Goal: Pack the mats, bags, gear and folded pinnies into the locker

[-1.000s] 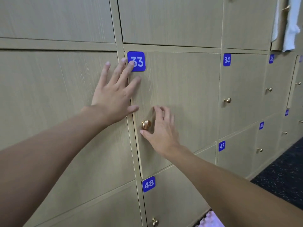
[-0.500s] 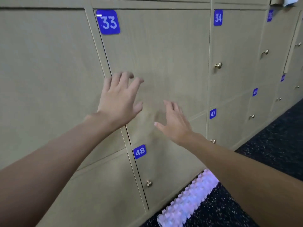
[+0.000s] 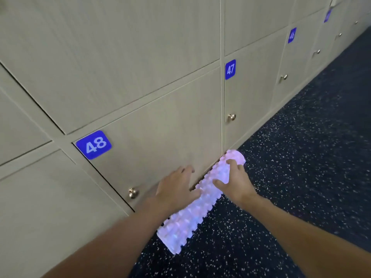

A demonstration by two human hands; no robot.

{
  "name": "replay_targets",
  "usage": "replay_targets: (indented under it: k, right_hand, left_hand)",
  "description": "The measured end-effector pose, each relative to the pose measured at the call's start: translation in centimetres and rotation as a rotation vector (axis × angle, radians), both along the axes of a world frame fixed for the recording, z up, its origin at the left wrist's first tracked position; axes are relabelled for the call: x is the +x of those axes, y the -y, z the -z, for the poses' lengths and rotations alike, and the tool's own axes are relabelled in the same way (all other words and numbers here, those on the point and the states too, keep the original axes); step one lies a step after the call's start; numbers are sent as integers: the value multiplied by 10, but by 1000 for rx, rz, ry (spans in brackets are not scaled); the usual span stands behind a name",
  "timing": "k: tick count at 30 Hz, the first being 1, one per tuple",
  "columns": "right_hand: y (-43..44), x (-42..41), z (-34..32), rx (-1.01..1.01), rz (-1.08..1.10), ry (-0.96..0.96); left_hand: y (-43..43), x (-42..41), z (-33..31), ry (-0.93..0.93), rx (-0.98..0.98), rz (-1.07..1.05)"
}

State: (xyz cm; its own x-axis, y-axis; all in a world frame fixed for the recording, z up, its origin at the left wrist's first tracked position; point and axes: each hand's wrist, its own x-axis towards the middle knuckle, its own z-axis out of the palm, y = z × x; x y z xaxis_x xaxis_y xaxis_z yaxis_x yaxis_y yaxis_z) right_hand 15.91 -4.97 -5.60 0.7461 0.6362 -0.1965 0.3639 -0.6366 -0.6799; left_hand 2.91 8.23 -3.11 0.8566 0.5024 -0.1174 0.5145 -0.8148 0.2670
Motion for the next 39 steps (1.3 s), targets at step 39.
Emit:
replay_targets:
  k: [39]
  right_hand:
    - [49,-221,-177,956,259,-386]
  left_hand:
    - [72,-256,-119,422,-319,78]
